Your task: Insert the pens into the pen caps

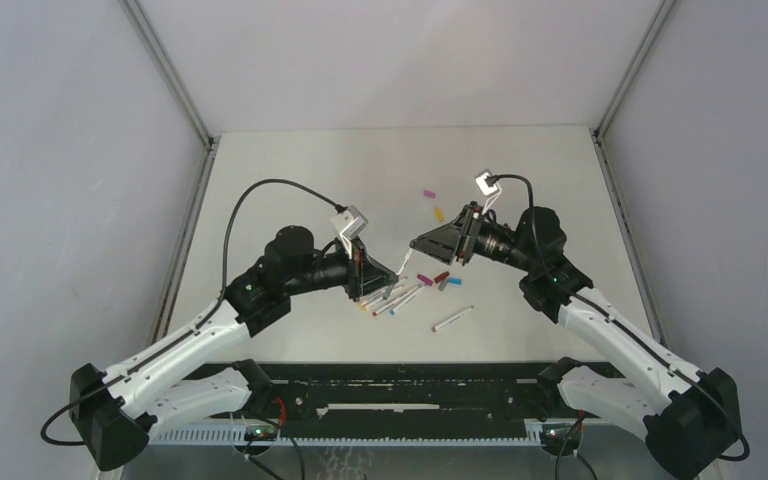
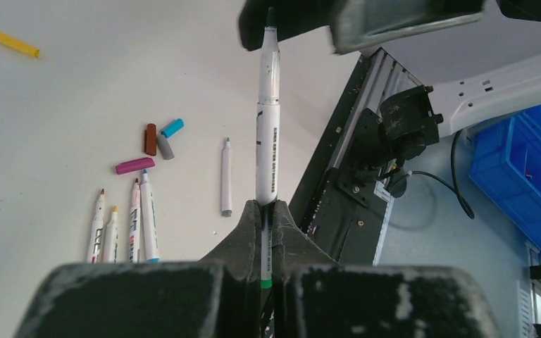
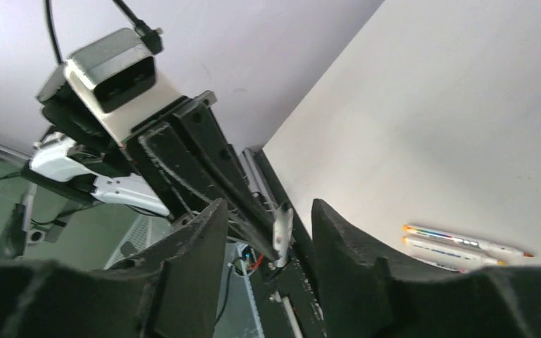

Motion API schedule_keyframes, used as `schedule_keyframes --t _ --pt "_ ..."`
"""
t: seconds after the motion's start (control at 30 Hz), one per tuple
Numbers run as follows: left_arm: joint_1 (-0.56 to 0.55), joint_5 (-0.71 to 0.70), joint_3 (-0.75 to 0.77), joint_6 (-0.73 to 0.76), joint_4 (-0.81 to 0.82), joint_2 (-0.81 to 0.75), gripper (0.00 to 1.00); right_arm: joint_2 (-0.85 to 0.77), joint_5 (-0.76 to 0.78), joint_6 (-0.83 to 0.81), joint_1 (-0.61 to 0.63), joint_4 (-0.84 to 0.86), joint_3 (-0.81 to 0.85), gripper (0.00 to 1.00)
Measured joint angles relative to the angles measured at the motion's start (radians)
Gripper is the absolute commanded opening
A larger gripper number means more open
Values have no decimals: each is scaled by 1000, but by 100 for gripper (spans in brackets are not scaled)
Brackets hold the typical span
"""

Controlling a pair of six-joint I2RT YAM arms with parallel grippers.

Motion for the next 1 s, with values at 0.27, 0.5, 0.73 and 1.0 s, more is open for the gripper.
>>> schedule_keyframes --t 0.27,0.5,0.73,1.0 --pt "-1 8 0 0 0 1 0 72 2 -29 31 -7 19 21" --pt "-2 15 0 -3 -2 7 34 76 3 -67 45 -24 19 0" --pt "-3 15 0 -17 2 46 37 92 -30 -57 47 1 19 0" --pt "-13 3 4 -24 -14 62 0 93 -29 -72 46 -11 20 56"
